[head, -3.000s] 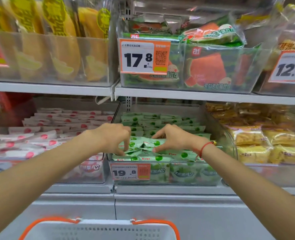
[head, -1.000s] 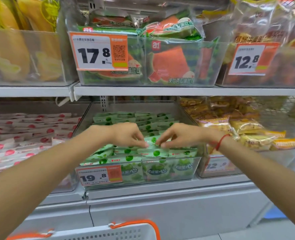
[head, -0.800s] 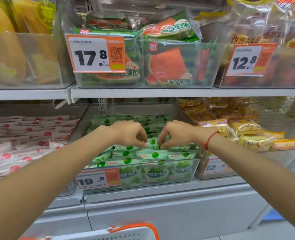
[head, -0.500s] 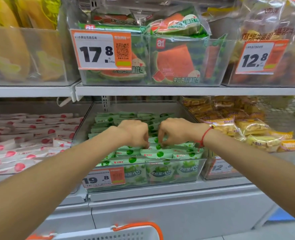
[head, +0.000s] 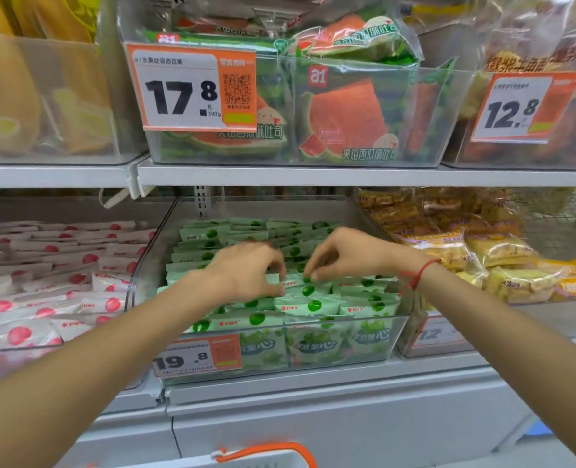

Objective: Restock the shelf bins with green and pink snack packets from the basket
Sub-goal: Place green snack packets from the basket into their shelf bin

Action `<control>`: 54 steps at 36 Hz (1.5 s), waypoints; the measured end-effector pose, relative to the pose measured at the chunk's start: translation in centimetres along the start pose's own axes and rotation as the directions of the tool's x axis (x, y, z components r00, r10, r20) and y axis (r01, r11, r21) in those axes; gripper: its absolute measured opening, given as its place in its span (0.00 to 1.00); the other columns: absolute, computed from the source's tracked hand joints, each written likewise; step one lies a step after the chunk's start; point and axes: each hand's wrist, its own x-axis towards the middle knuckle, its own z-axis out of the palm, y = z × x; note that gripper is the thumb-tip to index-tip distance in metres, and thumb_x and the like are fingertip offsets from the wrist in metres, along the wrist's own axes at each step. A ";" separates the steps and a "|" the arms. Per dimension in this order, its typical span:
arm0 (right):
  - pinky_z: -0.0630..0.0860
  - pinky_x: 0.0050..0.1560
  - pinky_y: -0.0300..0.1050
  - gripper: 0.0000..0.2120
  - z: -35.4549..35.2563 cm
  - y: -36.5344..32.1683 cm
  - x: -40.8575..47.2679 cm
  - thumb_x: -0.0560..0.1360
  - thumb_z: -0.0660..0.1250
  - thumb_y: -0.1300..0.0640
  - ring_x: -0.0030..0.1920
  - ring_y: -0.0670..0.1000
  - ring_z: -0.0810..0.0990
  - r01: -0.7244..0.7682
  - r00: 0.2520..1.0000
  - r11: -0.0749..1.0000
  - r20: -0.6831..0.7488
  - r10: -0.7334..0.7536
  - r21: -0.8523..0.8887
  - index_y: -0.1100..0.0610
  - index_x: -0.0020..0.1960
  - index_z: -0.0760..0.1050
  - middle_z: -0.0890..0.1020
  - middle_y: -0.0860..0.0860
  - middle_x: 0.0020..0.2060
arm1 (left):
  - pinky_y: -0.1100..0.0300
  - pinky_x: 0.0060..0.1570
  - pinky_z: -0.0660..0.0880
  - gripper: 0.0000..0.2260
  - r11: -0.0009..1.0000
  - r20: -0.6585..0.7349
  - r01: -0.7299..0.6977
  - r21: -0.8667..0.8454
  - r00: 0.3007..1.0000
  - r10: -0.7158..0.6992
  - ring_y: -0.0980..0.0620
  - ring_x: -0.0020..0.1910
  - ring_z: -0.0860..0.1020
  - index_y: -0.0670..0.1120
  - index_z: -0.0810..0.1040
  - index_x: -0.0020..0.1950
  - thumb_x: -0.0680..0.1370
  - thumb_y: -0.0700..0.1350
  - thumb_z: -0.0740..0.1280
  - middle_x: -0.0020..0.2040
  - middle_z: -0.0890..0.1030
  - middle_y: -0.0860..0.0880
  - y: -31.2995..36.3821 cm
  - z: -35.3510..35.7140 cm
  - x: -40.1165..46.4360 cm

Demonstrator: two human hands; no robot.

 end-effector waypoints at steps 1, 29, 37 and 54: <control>0.75 0.49 0.36 0.08 -0.5 0.5 0.0 0.75 0.70 0.55 0.46 0.42 0.81 -0.013 0.991 0.996 -0.135 0.025 0.091 0.50 0.52 0.83 0.84 0.46 0.48 | 0.55 0.55 0.73 0.22 0.999 -0.017 0.021 -0.035 1.000 -0.022 0.51 0.62 0.73 0.55 0.72 0.65 0.75 0.62 0.66 0.65 0.73 0.54 -0.4 -0.6 0.0; 0.37 0.74 0.51 0.26 5.3 1.6 -3.2 0.81 0.38 0.42 0.76 0.53 0.36 -0.373 0.906 0.905 0.130 0.403 -0.203 0.46 0.77 0.37 0.39 0.51 0.77 | 0.42 0.72 0.38 0.26 0.945 0.311 0.328 -0.001 0.898 -0.311 0.43 0.76 0.37 0.59 0.38 0.77 0.80 0.64 0.38 0.78 0.38 0.52 -2.6 2.6 -4.7; 0.48 0.75 0.58 0.28 1.7 0.3 -2.8 0.82 0.40 0.41 0.77 0.57 0.47 -0.346 0.925 0.918 0.090 0.368 -0.194 0.52 0.78 0.48 0.52 0.54 0.77 | 0.45 0.73 0.36 0.28 0.933 0.138 0.352 -0.074 0.930 -0.340 0.43 0.77 0.40 0.57 0.40 0.78 0.80 0.64 0.40 0.79 0.41 0.51 -2.4 2.1 -5.5; 0.58 0.72 0.48 0.19 7.4 -10.3 -2.7 0.82 0.55 0.54 0.72 0.53 0.60 -0.138 0.873 0.988 -0.480 0.090 -0.065 0.55 0.72 0.65 0.67 0.53 0.71 | 0.58 0.68 0.61 0.15 0.946 -0.412 0.053 -0.318 0.892 -0.188 0.55 0.68 0.66 0.52 0.72 0.67 0.82 0.52 0.56 0.68 0.72 0.55 -2.5 1.9 -14.5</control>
